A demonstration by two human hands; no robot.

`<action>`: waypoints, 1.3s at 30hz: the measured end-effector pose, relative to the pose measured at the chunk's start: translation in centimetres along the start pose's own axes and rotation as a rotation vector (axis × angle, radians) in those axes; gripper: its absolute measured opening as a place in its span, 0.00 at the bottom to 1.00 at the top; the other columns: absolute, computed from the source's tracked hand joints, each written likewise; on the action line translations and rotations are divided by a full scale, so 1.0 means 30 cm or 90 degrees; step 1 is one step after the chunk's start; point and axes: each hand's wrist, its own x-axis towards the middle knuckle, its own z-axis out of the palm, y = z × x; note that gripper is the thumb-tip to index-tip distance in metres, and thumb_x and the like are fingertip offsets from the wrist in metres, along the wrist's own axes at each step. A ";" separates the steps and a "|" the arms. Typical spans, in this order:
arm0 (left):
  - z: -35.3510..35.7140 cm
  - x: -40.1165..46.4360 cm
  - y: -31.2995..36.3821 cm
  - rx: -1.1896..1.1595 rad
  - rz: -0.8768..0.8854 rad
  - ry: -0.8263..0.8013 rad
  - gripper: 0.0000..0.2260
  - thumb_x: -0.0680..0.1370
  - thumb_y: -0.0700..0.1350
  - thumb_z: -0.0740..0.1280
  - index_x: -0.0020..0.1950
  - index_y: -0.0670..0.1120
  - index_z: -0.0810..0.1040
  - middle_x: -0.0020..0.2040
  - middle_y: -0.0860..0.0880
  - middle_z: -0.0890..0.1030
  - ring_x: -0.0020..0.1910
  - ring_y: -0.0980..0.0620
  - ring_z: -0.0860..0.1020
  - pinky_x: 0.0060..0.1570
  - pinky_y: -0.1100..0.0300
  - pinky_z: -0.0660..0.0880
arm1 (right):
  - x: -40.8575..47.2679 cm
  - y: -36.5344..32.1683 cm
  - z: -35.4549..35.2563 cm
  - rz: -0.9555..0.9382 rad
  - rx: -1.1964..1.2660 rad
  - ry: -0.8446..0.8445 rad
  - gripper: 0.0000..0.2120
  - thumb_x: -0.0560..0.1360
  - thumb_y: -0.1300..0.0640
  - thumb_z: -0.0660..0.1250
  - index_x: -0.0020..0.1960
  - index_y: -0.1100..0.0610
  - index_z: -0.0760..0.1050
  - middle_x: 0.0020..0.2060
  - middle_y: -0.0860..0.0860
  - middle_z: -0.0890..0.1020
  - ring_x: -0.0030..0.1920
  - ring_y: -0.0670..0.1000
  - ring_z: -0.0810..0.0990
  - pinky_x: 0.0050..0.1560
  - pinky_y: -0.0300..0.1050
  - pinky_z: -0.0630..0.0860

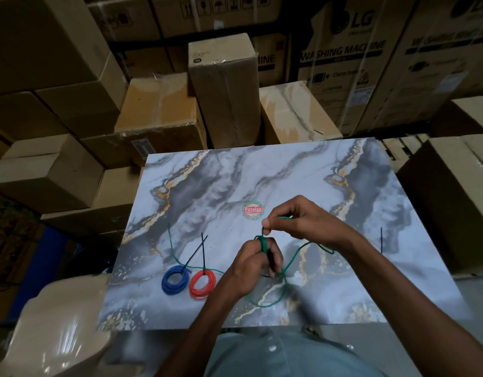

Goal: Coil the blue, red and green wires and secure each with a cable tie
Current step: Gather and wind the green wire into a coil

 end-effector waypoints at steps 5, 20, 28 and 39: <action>-0.025 -0.008 -0.013 0.025 -0.009 0.002 0.06 0.62 0.36 0.56 0.30 0.45 0.70 0.30 0.44 0.73 0.32 0.46 0.70 0.31 0.57 0.66 | 0.029 -0.004 -0.004 -0.035 -0.058 0.002 0.08 0.74 0.50 0.78 0.44 0.55 0.88 0.32 0.64 0.81 0.32 0.57 0.71 0.35 0.52 0.68; 0.024 -0.065 0.063 -0.394 -0.003 -0.046 0.09 0.61 0.33 0.52 0.31 0.47 0.65 0.28 0.50 0.63 0.26 0.53 0.61 0.22 0.64 0.57 | 0.127 0.280 -0.029 -0.017 -0.121 0.102 0.28 0.61 0.42 0.85 0.33 0.61 0.72 0.26 0.47 0.70 0.30 0.46 0.64 0.32 0.40 0.63; -0.075 -0.084 0.148 -0.591 0.095 0.024 0.10 0.63 0.34 0.53 0.32 0.49 0.66 0.28 0.53 0.65 0.26 0.56 0.64 0.21 0.64 0.55 | 0.081 0.486 -0.062 0.023 -0.388 0.123 0.16 0.70 0.56 0.78 0.35 0.49 0.71 0.25 0.44 0.71 0.27 0.42 0.69 0.36 0.44 0.67; -0.074 -0.058 0.086 -0.500 0.013 0.069 0.10 0.62 0.33 0.53 0.31 0.48 0.64 0.27 0.51 0.63 0.25 0.55 0.62 0.22 0.63 0.54 | 0.068 0.389 -0.010 0.031 0.009 0.101 0.16 0.76 0.48 0.77 0.40 0.60 0.78 0.34 0.52 0.78 0.39 0.48 0.75 0.44 0.44 0.71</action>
